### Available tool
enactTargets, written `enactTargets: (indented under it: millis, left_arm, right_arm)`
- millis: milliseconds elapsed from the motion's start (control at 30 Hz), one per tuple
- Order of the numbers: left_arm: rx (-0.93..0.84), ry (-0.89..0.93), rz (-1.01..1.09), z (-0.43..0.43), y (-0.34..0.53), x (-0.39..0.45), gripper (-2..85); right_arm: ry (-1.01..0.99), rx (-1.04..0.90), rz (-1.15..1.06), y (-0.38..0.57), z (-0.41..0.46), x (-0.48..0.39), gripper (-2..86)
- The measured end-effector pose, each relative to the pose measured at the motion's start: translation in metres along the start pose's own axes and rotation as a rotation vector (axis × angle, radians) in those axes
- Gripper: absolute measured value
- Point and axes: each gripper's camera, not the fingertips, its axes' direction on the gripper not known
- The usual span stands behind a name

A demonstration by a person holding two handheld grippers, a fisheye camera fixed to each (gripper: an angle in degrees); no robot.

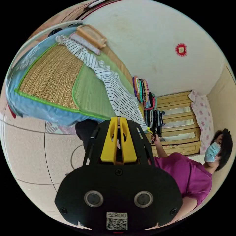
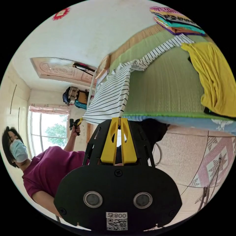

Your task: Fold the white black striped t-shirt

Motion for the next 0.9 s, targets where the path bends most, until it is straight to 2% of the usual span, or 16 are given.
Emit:
enactTargets:
  millis: [167,400,600,767,900]
  left_arm:
    - [-0.072,-0.016,-0.163,0.039,0.027,-0.061,1.1]
    - [-0.072,-0.069,-0.194,0.064,0.027,-0.083,1.7]
    - [0.0,-0.111,-0.214,0.071,0.013,-0.094,2.4]
    - [-0.007,-0.111,-0.124,0.116,-0.05,-0.081,2.8]
    - [-0.076,-0.126,0.014,0.191,-0.132,-0.054,2.9]
  right_arm:
    - [-0.028,-0.098,0.159,0.033,0.055,0.063,1.2]
    - [-0.073,-0.059,0.196,0.051,0.066,0.073,1.6]
    - [0.055,0.038,0.239,0.061,0.043,0.069,2.0]
    - [0.148,0.134,0.093,-0.006,0.041,0.01,3.3]
    - [0.297,0.11,-0.133,-0.115,0.093,-0.079,5.5]
